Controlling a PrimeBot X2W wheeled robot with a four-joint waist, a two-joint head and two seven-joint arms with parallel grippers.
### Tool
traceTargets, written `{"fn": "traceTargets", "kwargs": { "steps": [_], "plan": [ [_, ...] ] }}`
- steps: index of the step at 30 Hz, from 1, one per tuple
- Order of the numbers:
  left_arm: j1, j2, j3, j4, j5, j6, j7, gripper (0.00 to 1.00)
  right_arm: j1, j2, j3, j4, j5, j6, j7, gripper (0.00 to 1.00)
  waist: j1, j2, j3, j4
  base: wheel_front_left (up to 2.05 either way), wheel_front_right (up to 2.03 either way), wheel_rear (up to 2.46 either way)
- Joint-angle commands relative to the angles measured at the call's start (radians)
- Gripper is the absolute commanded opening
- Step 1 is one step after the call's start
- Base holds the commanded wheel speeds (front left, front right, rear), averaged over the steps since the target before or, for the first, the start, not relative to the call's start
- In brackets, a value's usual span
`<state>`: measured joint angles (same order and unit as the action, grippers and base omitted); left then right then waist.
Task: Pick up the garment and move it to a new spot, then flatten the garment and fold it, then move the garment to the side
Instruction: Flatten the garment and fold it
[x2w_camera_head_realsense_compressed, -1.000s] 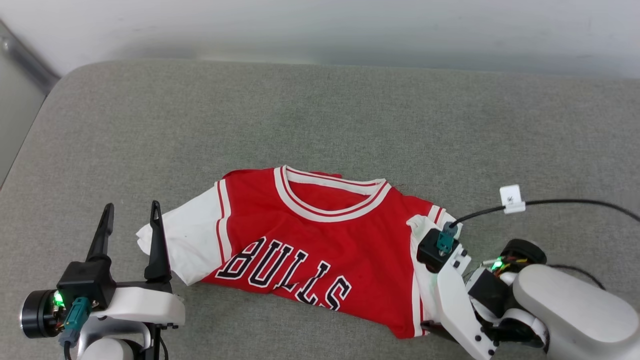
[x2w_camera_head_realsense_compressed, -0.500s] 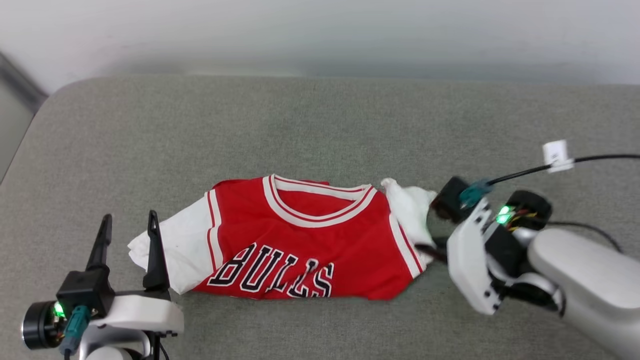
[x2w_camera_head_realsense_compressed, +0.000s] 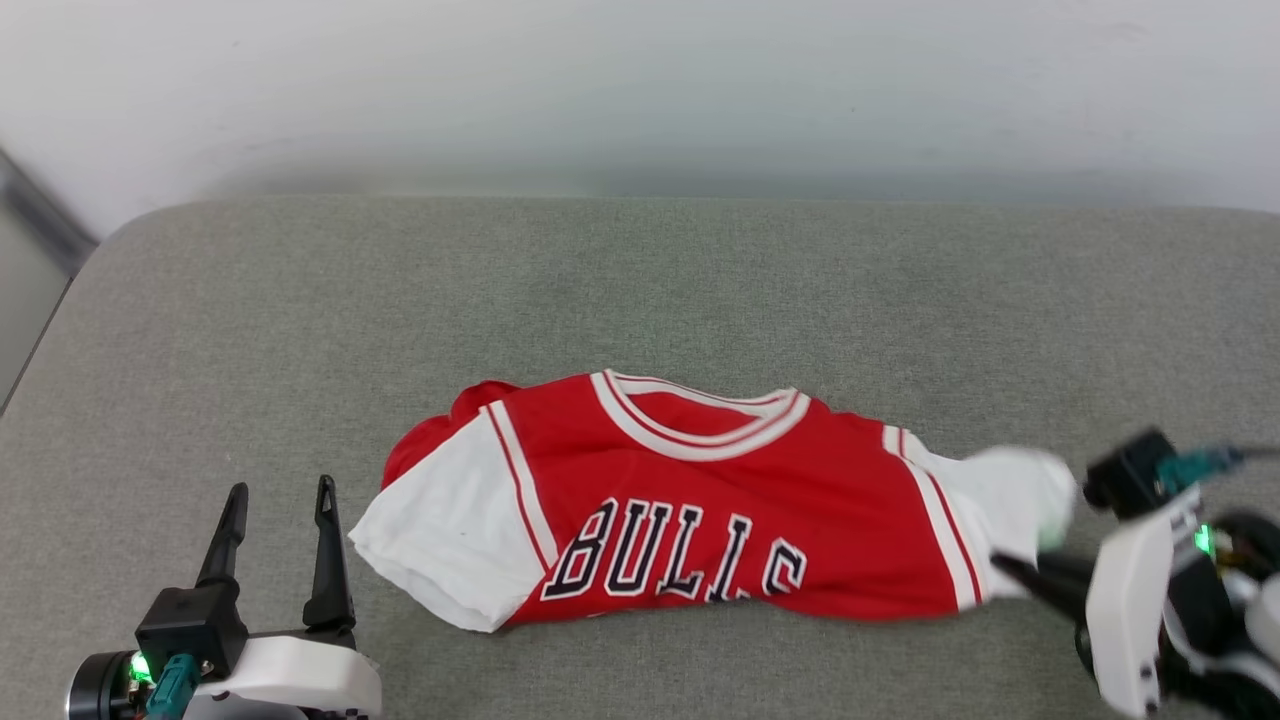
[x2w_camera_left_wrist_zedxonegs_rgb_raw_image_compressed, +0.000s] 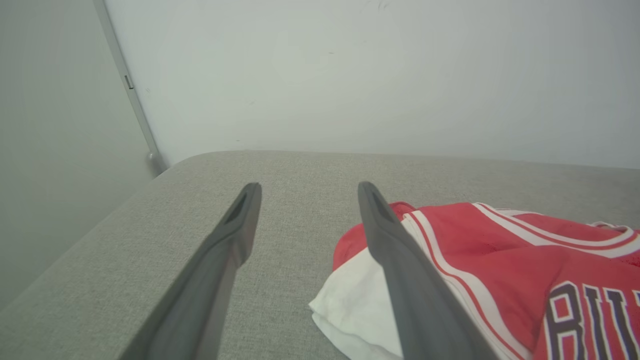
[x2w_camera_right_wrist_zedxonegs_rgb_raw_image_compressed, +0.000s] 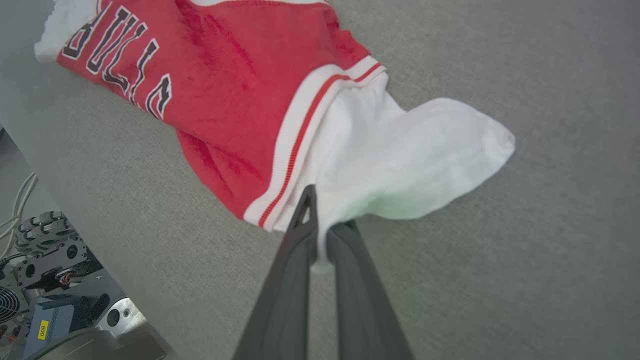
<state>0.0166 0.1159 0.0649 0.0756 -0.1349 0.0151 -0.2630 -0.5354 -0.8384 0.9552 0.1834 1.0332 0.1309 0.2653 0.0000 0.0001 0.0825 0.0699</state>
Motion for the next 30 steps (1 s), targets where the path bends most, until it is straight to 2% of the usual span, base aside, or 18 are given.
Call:
{"fn": "traceTargets", "kwargs": {
  "steps": [1,6,10,11,12,16,20,24,30],
  "plan": [
    [0.01,-0.002,0.006,0.007,0.008,-0.01,-0.002,1.0,0.072,-0.007,-0.019,0.011,0.013,0.0,-0.016,0.0,0.0,-0.0001,0.002,0.0,0.0,0.0,0.0],
    [0.002,-0.01,0.022,0.016,0.019,-0.027,-0.002,1.0,0.234,0.022,-0.072,0.05,0.024,0.0,-0.048,0.0,0.0,-0.0001,0.001,-0.005,0.0,0.0,0.0],
    [-0.001,-0.013,0.025,0.025,0.029,-0.034,-0.002,1.0,0.282,0.046,-0.11,0.071,0.001,0.0,-0.068,0.0,0.0,-0.0001,-0.006,-0.012,0.0,0.0,0.0],
    [-0.003,-0.013,0.027,0.028,0.034,-0.038,-0.002,1.0,0.295,0.057,-0.129,0.074,-0.006,0.0,-0.081,0.31,0.0,-0.0001,-0.01,-0.014,0.0,0.0,0.0],
    [-0.005,-0.01,0.03,0.032,0.036,-0.04,-0.002,1.0,0.306,0.067,-0.149,0.076,-0.015,0.0,-0.097,1.0,0.0,-0.0001,-0.014,-0.015,0.0,0.0,0.0],
    [-0.016,0.004,0.039,0.038,0.048,-0.05,-0.002,1.0,0.331,0.087,-0.25,0.065,-0.099,0.0,-0.19,1.0,0.0,-0.0001,-0.033,-0.023,0.0,0.0,0.0],
    [-0.04,0.027,0.047,0.043,0.056,-0.062,-0.002,1.0,0.353,0.128,-0.406,0.057,-0.214,0.0,-0.309,1.0,0.0,-0.0001,-0.049,-0.036,0.0,0.0,0.0],
    [-0.09,0.061,0.042,0.053,0.061,-0.081,-0.002,1.0,0.386,0.217,-0.579,0.037,-0.352,0.0,-0.399,1.0,0.0,-0.0001,-0.054,-0.046,0.0,0.0,0.0],
    [-0.23,0.13,-0.008,0.09,0.048,-0.122,0.041,1.0,0.442,0.36,-0.759,-0.059,-0.548,0.0,-0.428,1.0,0.0,-0.0001,-0.039,-0.059,0.0,0.0,0.0]
  ]
}}
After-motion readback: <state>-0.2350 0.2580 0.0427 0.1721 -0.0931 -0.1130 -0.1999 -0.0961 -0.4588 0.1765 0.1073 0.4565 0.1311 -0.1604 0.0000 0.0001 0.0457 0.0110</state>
